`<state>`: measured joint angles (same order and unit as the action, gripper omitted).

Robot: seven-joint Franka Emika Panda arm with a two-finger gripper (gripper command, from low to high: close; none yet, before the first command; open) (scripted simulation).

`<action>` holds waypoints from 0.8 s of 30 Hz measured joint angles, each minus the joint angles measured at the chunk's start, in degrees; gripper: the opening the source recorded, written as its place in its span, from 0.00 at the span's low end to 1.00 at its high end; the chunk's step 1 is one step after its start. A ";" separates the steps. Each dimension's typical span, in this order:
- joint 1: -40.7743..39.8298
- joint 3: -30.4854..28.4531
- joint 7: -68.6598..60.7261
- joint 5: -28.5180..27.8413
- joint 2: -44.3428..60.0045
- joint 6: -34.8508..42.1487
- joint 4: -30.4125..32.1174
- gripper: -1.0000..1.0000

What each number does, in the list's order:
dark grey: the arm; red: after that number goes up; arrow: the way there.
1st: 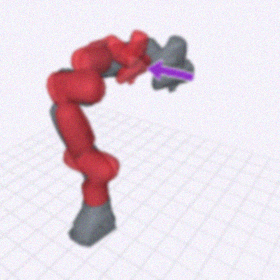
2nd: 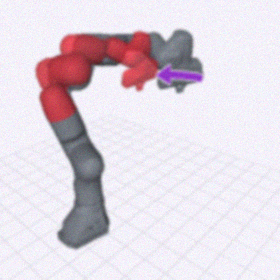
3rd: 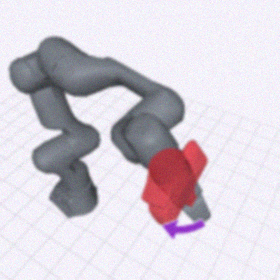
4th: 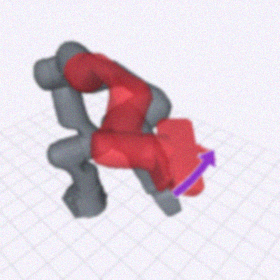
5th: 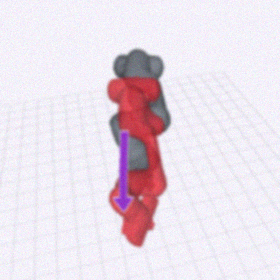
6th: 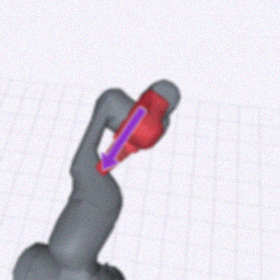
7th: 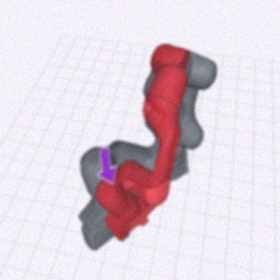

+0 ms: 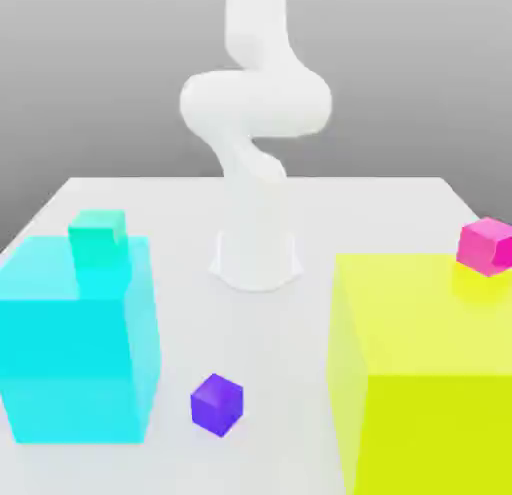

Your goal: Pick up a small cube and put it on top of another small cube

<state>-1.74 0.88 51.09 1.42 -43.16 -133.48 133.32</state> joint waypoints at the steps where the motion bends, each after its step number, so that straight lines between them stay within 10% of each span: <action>1: -0.74 0.41 2.29 0.61 1.15 -0.72 0.66 0.50; 24: -15.62 12.45 54.99 7.69 25.38 -16.00 14.60 0.50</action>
<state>-17.35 13.33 106.08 9.11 -17.78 -149.48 147.91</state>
